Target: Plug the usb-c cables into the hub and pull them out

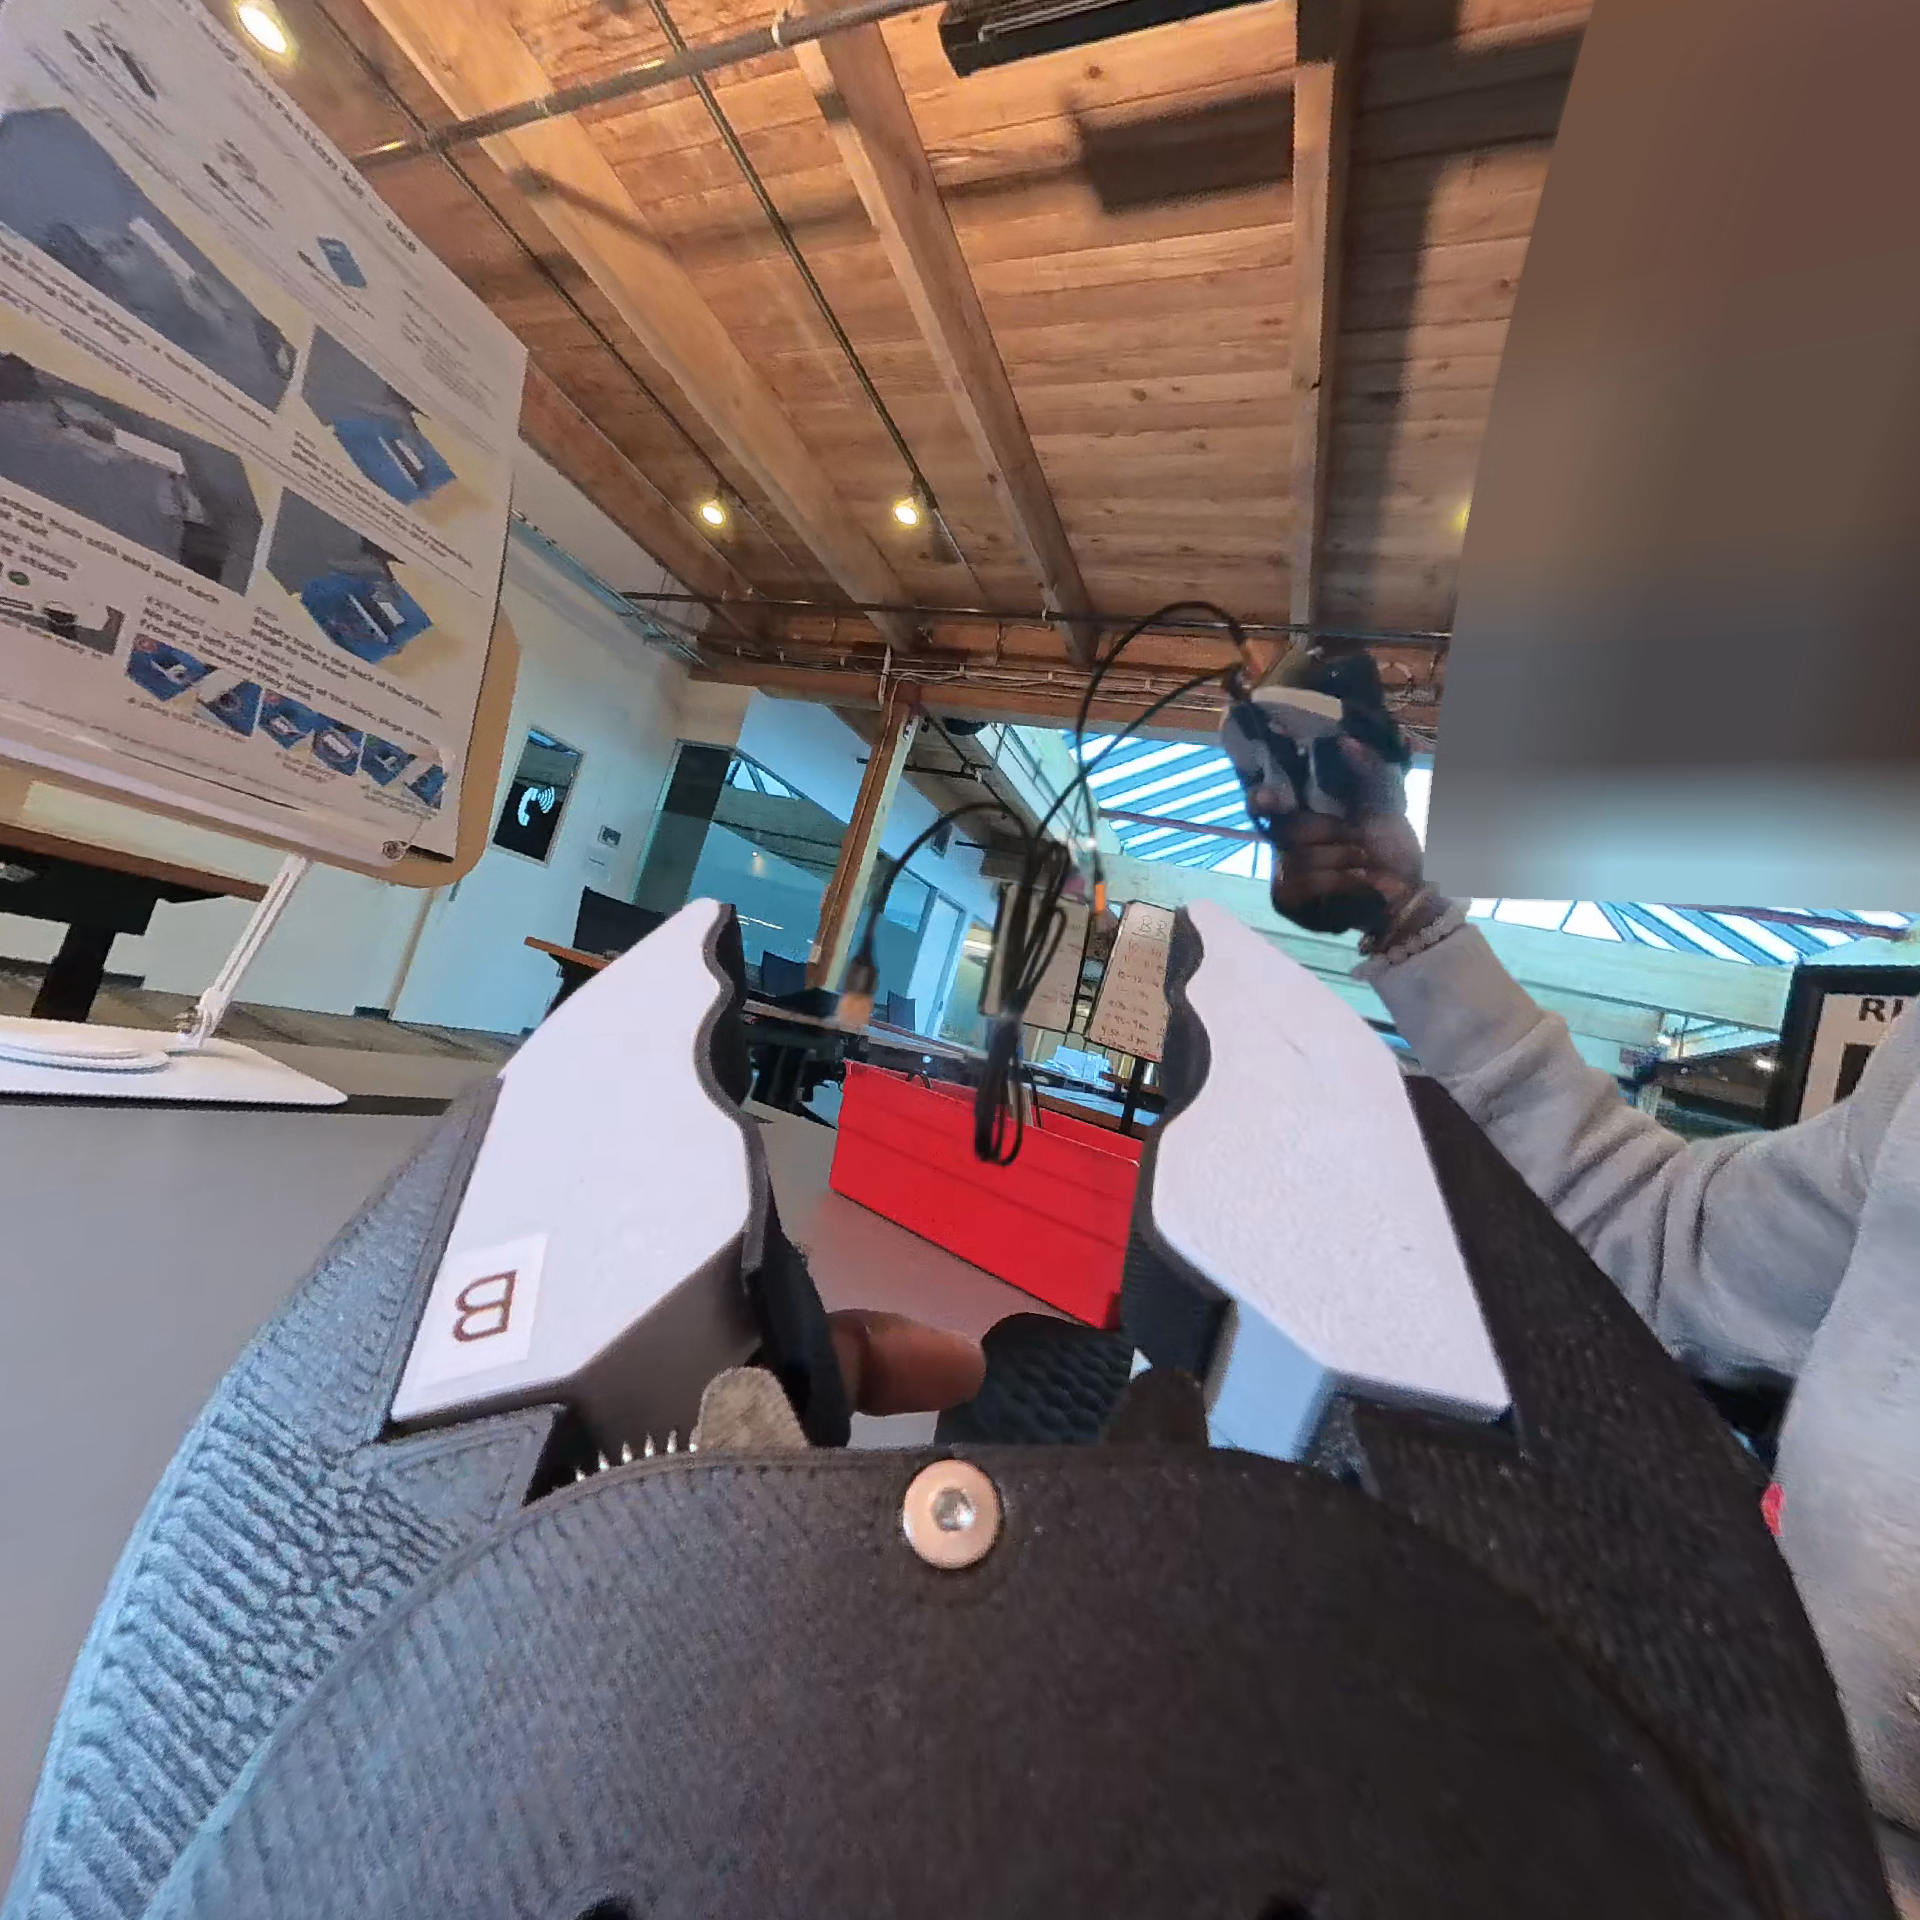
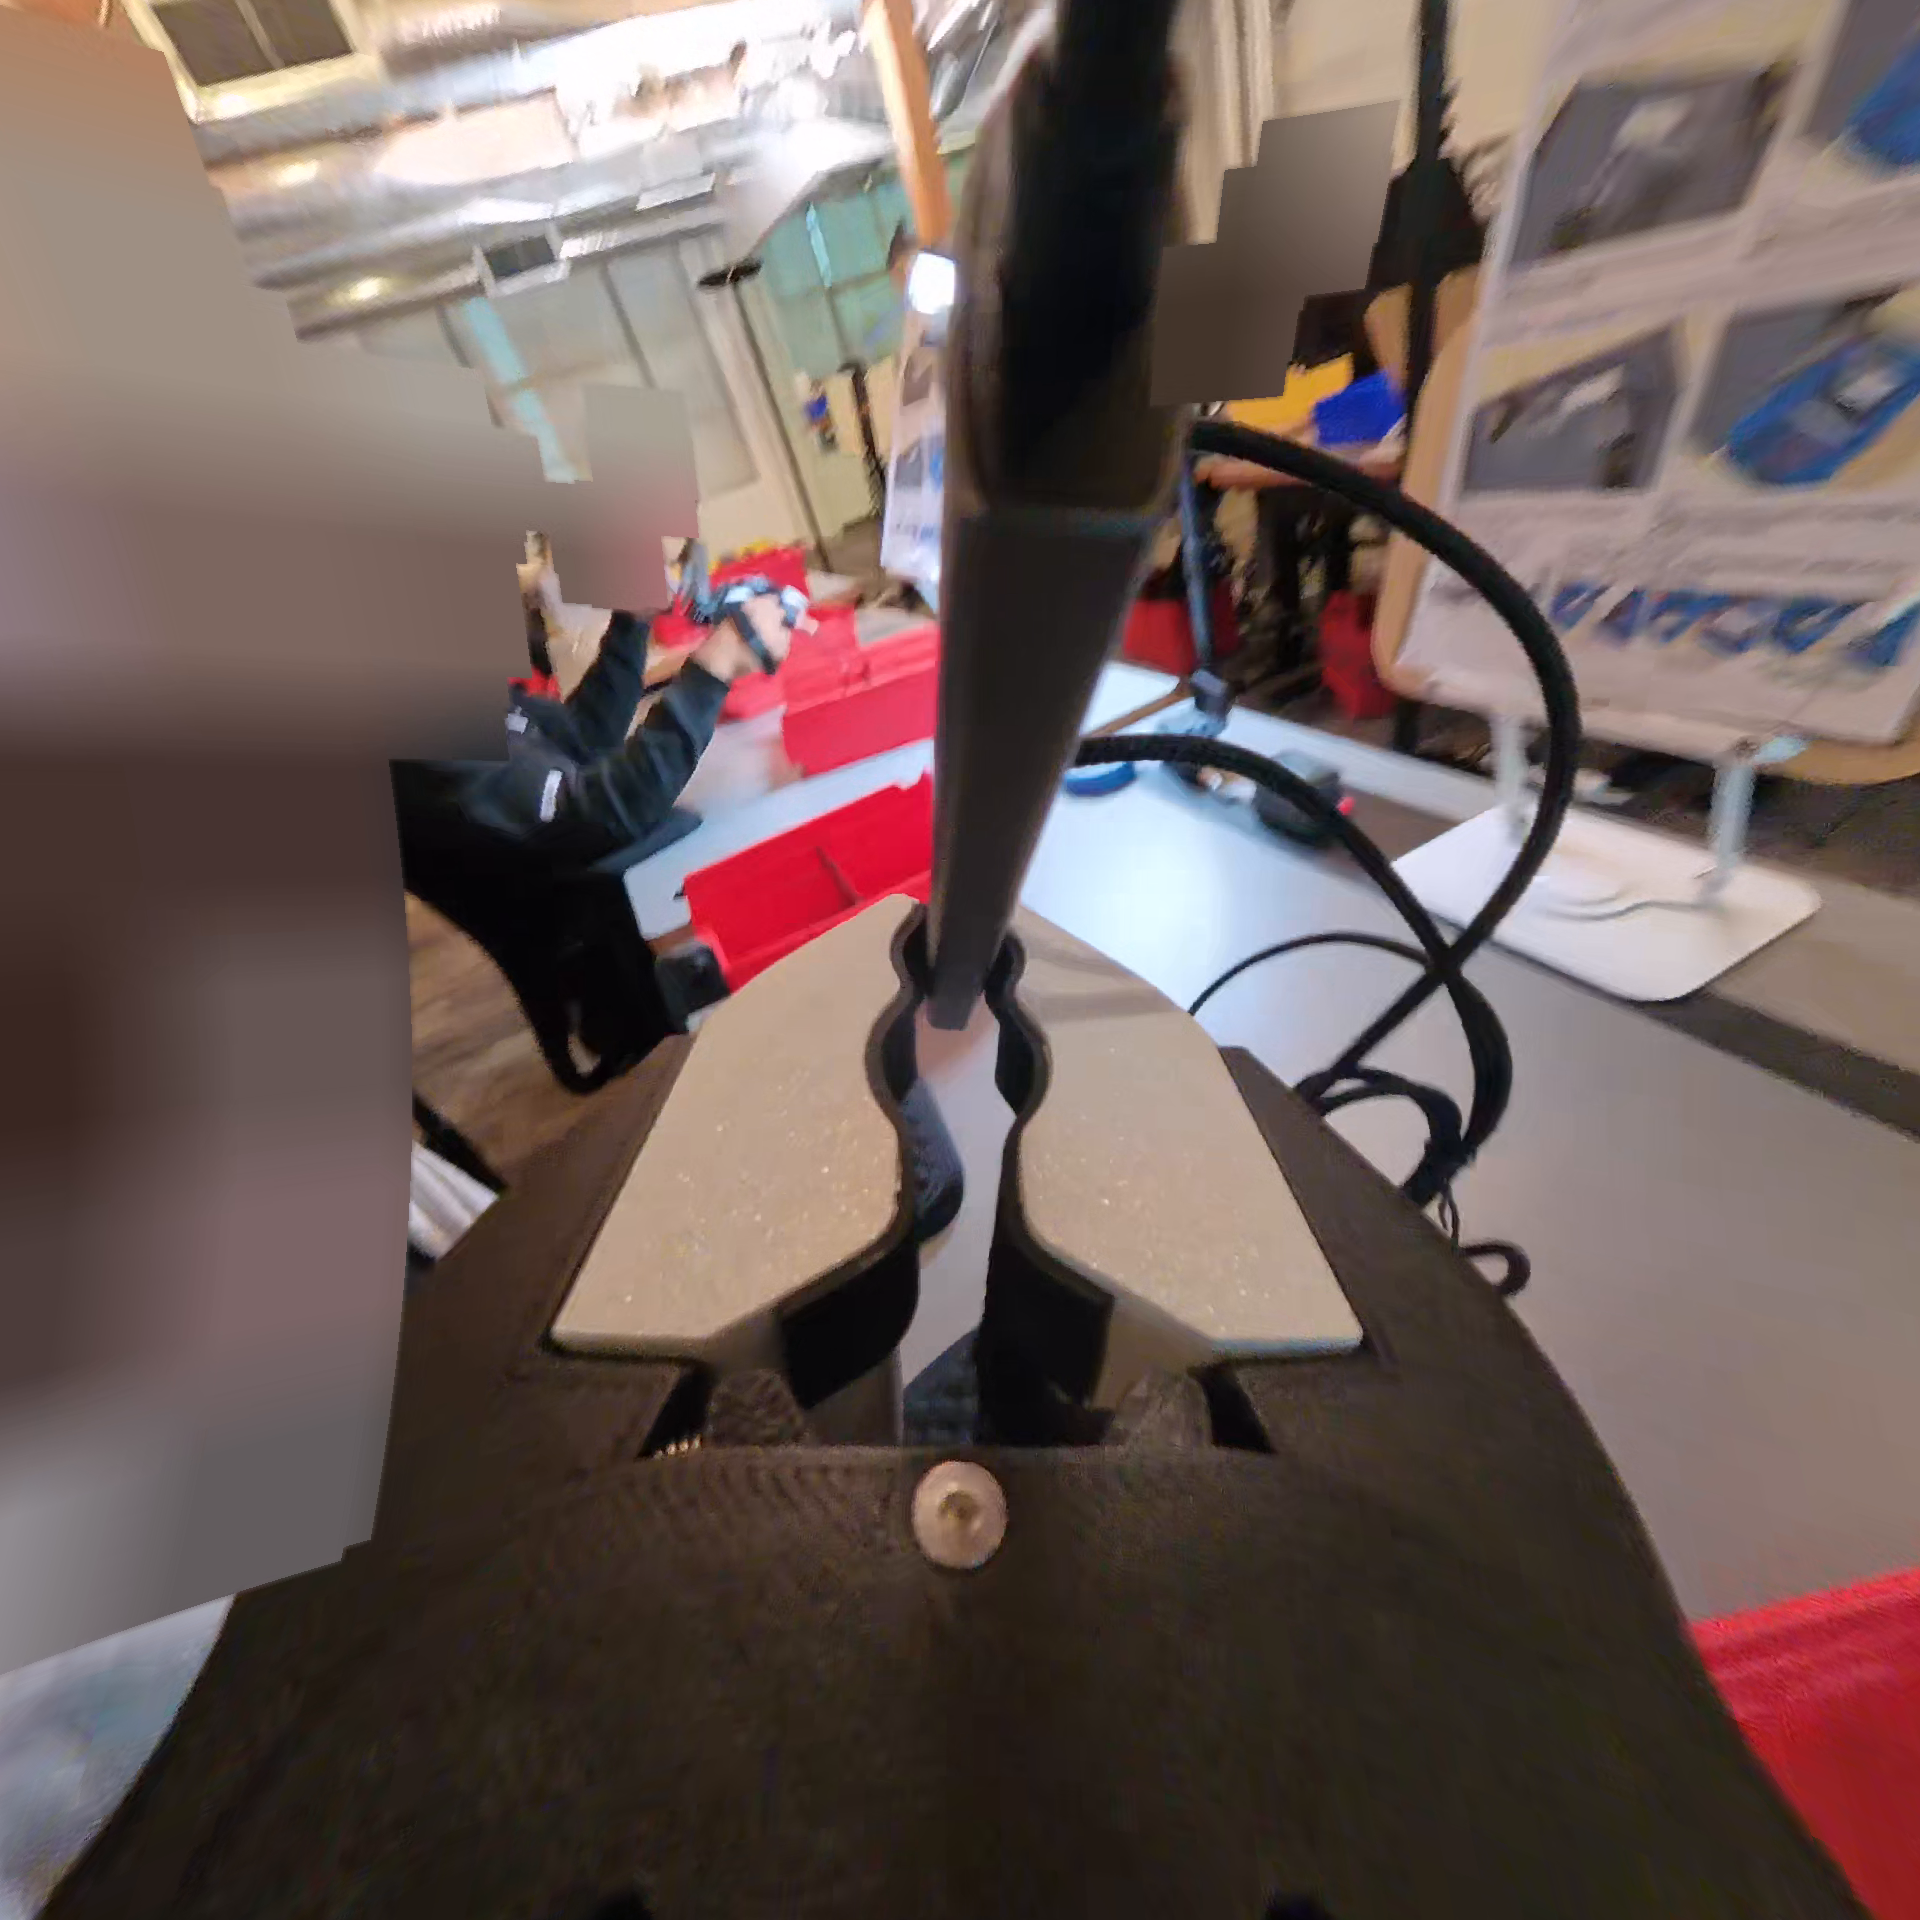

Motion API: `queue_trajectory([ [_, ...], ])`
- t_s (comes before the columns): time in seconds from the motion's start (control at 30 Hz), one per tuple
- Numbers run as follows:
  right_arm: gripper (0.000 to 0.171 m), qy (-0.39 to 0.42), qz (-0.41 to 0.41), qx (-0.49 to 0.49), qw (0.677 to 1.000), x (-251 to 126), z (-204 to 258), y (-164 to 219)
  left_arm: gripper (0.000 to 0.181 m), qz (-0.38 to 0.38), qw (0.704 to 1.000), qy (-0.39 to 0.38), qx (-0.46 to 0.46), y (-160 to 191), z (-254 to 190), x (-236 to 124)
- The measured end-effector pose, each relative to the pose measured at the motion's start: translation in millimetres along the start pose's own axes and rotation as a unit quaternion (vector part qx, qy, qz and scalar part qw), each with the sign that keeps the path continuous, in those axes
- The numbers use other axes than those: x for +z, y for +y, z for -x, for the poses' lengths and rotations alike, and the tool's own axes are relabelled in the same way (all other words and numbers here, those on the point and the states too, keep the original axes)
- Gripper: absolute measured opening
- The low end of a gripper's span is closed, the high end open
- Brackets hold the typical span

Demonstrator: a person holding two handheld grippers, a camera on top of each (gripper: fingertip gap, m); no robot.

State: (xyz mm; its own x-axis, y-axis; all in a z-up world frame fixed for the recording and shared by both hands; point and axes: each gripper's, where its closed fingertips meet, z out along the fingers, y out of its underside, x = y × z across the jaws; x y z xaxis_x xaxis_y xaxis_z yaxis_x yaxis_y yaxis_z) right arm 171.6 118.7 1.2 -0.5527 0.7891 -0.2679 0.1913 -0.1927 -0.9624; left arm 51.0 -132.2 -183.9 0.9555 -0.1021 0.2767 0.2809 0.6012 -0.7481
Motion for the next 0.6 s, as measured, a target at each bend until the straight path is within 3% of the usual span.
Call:
queue_trajectory([
  [0.13,0.01,0.06,-0.046,-0.022,0.997,-43.6,-11.1,-50.2,0.078,0.003,1.0,0.0,0.004,1.5,-0.6,0.3],
  [0.27,0.01,0.09,-0.026,-0.046,0.995,-81.7,-20.2,-63.9,0.078,-0.002,1.0,-0.001,0.007,0.3,-0.8,-0.4],
  [0.4,0.01,0.102,0.025,-0.028,0.994,-110.3,-41.2,-40.9,0.077,0.004,1.0,0.0,0.01,2.3,-1.3,0.5],
  [0.6,0.011,0.088,0.127,0.05,0.987,-120.9,-76.9,35.5,0.077,0.003,1.0,-0.005,0.005,1.9,1.2,0.3],
])
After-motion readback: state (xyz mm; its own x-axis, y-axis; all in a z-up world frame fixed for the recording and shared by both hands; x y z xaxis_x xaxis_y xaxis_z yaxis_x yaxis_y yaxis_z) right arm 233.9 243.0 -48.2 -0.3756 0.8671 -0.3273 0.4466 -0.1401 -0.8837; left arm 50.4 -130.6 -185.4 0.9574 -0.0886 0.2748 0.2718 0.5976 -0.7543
